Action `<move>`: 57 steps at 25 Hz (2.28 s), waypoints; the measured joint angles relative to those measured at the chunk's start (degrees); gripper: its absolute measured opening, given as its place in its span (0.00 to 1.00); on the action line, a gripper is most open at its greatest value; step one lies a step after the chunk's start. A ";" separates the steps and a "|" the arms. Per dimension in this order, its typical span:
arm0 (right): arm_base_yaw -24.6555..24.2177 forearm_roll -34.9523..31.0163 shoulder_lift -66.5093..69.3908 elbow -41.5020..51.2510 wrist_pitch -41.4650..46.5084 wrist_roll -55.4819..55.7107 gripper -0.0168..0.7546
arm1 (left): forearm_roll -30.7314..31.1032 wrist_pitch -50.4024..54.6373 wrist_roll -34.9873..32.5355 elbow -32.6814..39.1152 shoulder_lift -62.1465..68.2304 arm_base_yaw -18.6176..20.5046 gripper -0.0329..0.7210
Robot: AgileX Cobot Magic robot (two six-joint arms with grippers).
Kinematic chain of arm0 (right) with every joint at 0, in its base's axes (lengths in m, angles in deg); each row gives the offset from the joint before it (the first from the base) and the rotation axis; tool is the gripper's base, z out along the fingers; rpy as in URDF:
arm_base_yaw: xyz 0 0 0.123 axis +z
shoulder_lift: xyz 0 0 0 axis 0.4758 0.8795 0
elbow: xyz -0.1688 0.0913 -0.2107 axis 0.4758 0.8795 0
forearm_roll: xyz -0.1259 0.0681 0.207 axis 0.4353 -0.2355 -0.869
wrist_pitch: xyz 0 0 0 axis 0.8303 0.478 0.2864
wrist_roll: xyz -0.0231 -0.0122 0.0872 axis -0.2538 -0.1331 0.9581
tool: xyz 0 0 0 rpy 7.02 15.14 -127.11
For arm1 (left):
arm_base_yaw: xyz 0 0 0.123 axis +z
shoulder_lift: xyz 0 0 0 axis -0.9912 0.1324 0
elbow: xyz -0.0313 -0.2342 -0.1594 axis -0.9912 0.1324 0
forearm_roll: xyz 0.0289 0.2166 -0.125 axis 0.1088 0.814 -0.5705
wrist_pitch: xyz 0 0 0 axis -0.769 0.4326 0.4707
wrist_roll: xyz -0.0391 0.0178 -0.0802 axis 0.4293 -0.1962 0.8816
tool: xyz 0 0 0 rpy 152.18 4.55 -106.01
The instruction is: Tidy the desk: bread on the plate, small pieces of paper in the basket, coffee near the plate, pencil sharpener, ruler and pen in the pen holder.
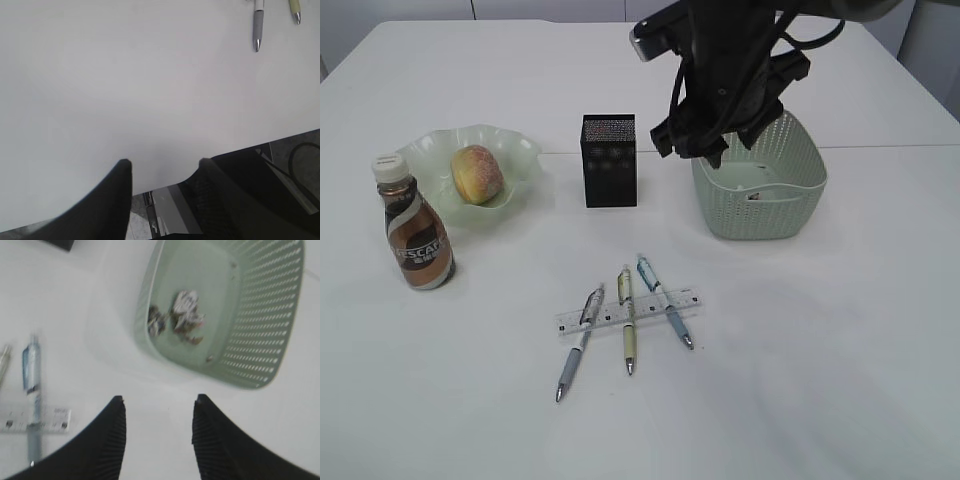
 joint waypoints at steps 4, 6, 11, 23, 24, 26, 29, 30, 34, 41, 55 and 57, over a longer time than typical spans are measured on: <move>0.00 -7.85 -0.27 -0.81 3.36 -4.42 0.44 | -0.34 0.00 0.00 0.00 0.00 0.00 0.47; 0.03 -12.44 -0.54 -1.17 3.59 -7.61 0.44 | -0.34 0.00 0.00 0.00 0.00 0.00 0.47; 0.03 -26.57 -1.49 -1.30 3.75 -16.48 0.44 | -0.34 0.00 -0.12 0.00 0.00 0.00 0.47; 1.20 -33.76 -6.66 1.95 4.13 -20.82 0.44 | -0.34 0.00 -1.41 0.00 0.00 0.00 0.47; 1.88 -33.76 -7.10 3.31 4.13 -21.83 0.46 | -0.34 0.00 -1.41 0.00 0.00 0.00 0.47; 3.34 -33.41 -7.60 5.70 4.13 -24.01 0.49 | -0.34 0.00 -1.41 0.00 0.00 0.00 0.47; 5.42 -31.54 -7.64 8.48 4.13 -25.50 0.55 | -0.34 0.00 -1.73 0.00 0.00 0.00 0.47; 5.86 -30.85 -7.64 9.10 4.13 -25.56 0.55 | -0.34 0.00 -1.85 0.00 0.00 0.00 0.47; 6.19 -31.00 -7.64 9.50 4.13 -25.75 0.56 | -0.73 0.00 -3.41 0.00 0.00 0.00 0.47; 6.19 -31.34 -9.11 9.50 4.13 -24.56 0.56 | -1.27 0.00 -6.79 0.00 0.00 0.00 0.47; -6.73 -27.16 -16.09 9.50 4.13 -19.26 0.56 | -6.97 -2.48 -17.67 -2.22 7.79 -5.66 0.47; -10.67 -27.16 -16.23 9.50 4.17 -18.56 0.56 | -6.10 -3.23 -17.99 -4.96 10.61 -7.53 0.46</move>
